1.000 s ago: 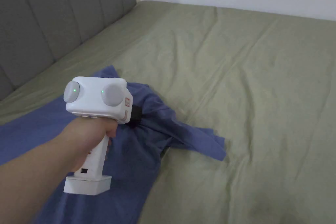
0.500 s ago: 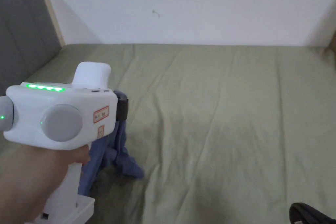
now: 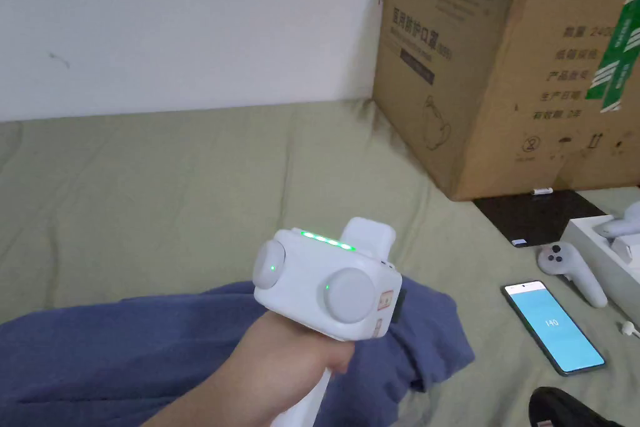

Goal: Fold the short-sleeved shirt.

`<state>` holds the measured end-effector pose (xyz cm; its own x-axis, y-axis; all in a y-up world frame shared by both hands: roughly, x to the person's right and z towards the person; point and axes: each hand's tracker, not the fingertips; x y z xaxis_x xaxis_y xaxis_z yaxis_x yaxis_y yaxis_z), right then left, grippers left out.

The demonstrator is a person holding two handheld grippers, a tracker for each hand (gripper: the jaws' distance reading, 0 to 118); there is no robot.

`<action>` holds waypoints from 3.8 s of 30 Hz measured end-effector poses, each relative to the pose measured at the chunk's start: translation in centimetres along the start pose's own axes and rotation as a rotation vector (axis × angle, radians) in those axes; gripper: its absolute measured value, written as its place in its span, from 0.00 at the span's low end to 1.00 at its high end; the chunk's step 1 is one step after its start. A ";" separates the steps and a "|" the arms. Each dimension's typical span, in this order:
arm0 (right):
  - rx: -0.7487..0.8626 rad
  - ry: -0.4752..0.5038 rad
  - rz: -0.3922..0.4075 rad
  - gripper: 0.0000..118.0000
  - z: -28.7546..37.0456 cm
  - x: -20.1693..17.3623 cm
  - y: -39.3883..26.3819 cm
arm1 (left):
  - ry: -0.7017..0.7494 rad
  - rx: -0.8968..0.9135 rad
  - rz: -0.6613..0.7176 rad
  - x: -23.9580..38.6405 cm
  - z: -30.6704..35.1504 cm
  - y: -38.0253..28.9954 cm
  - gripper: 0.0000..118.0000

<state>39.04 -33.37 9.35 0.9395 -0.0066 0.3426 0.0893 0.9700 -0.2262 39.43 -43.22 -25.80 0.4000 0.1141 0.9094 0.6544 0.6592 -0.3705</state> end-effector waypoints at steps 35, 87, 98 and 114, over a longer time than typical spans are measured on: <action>-0.161 0.140 0.095 0.00 -13.8 -7.9 -3.2 | 0.629 0.342 0.590 -34.8 19.8 -22.0 0.13; -0.147 0.015 -0.019 0.00 -10.5 3.7 8.0 | 0.579 0.559 0.459 -30.1 40.6 -14.9 0.02; 0.009 0.010 0.049 0.00 -10.5 3.6 22.3 | 0.653 0.646 0.485 -31.2 51.4 -10.3 0.02; 0.191 -0.111 0.107 0.00 -30.0 4.8 35.8 | 0.788 0.712 0.423 -40.0 48.5 6.6 0.02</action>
<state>56.67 -5.96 -24.45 0.8974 0.1149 0.4261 -0.0825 0.9922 -0.0937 -3.39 -7.33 -55.50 0.9573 0.0951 0.2730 -0.0404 0.9791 -0.1993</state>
